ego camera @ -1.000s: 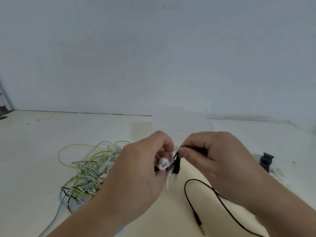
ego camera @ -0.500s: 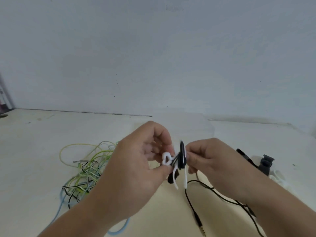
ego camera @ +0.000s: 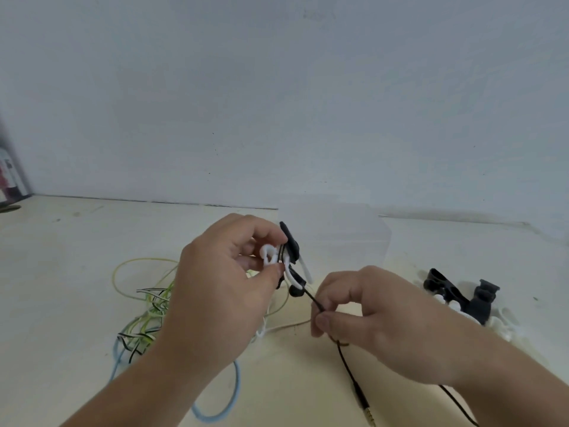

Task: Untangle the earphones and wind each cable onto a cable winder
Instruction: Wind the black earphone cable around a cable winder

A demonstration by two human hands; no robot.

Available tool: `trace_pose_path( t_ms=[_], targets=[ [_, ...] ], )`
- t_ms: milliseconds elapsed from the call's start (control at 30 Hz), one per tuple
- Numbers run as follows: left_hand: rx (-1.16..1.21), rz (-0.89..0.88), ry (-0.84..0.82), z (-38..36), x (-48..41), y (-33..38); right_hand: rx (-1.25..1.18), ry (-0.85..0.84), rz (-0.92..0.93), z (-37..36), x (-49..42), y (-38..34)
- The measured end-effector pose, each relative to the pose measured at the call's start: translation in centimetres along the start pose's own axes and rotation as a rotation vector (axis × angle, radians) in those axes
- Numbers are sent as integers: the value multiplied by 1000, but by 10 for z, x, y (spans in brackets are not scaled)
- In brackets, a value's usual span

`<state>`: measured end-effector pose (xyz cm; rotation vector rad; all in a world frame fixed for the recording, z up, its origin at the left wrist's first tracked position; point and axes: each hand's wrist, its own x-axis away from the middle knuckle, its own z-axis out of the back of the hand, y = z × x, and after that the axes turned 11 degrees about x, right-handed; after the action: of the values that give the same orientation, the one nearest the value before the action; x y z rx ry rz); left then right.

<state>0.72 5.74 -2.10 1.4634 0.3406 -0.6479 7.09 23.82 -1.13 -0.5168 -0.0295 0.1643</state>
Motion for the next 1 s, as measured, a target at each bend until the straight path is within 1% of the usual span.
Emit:
trace_pose_path(
  t_ms=[100,200,267,333,400,467,533,667,800,833,900,1000],
  targets=[
    [51,41,3,2,-1,1,23,22,-82,5,2,1],
    [101,83,-7,3,-2,0,42,-19,-104,5,2,3],
    [104,94,-7,1,-1,0,38,-61,-78,3,3,2],
    [64,80,6,-2,1,-1,-5,-103,-12,2,4,0],
    [6,36,2,-5,2,-1,-60,-132,68,2,5,-4],
    [-67,-24,-17,-7,3,-1,-92,-126,109,1,5,-6],
    [-138,-70,-33,-7,3,0,-112,-88,126,2,6,-6],
    [-281,-172,-77,-3,1,1,-140,43,146,9,9,-4],
    [-359,-253,-203,-2,1,1,-274,148,121,10,10,-3],
    [-366,-253,-246,-2,1,1,-256,181,118,10,9,-2],
    [-363,-229,-312,-3,3,-1,-139,239,139,8,9,0],
    [-324,-164,-357,-6,7,-1,45,367,155,3,6,2]
  ],
)
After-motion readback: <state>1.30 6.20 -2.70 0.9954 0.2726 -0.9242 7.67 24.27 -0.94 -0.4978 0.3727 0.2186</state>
